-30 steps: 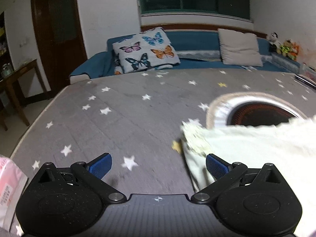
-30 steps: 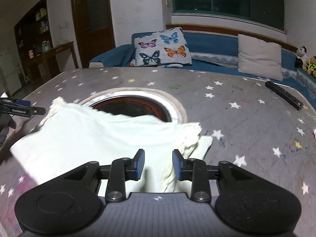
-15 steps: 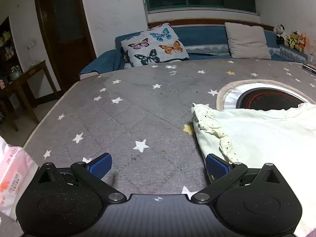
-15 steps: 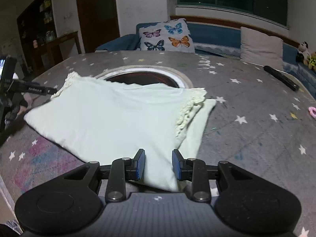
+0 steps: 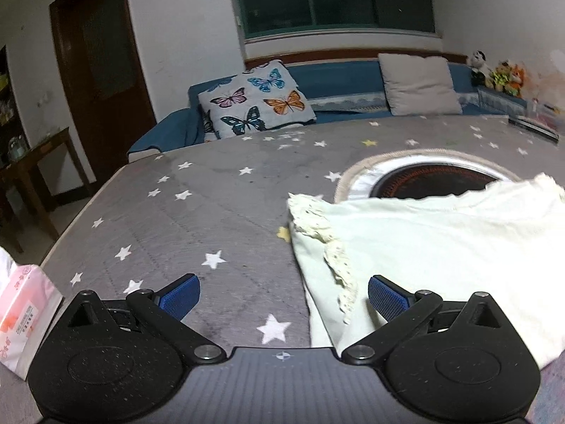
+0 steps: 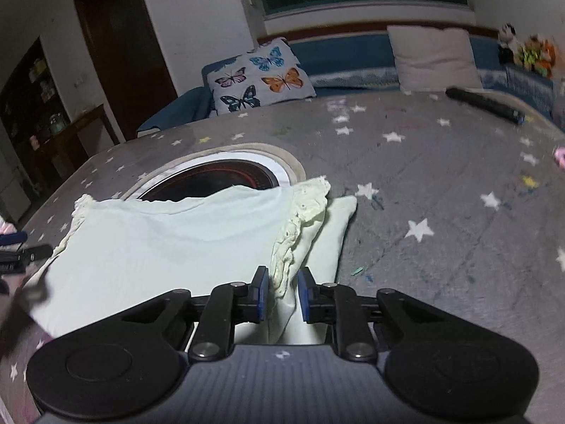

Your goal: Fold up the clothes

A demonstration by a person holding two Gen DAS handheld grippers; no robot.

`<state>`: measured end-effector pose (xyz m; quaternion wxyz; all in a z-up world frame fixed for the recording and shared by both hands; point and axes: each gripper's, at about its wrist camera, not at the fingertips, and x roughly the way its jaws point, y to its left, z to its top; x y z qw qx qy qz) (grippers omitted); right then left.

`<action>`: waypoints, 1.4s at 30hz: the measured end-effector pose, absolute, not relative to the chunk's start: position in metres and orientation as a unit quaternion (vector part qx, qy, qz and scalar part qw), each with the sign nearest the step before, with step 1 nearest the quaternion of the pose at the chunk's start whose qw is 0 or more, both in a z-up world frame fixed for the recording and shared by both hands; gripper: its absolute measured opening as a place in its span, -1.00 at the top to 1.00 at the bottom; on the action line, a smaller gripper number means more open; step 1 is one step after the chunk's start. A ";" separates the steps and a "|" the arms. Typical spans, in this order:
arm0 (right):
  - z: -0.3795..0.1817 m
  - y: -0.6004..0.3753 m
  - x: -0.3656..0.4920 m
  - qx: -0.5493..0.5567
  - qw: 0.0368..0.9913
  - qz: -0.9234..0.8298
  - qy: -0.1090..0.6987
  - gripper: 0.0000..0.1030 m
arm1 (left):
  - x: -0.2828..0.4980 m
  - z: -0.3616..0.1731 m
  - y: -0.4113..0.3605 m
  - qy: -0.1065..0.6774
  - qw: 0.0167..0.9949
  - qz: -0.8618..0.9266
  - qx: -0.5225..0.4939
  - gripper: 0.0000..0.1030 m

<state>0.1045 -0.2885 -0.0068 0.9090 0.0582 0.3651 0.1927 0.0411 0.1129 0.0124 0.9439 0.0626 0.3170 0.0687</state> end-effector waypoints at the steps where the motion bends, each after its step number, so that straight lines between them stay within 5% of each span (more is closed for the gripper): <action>1: -0.010 -0.288 0.107 0.064 0.908 0.192 0.367 0.80 | 0.043 0.010 0.112 0.320 0.942 0.069 0.065 -1.00; 5: -0.005 -0.284 0.100 0.055 0.918 0.180 0.350 0.91 | 0.048 0.000 0.114 0.332 0.938 0.076 0.070 -1.00; 42: 0.003 -0.185 0.185 -0.061 0.903 0.225 0.360 0.81 | 0.048 -0.009 0.125 0.337 0.938 0.068 0.044 -1.00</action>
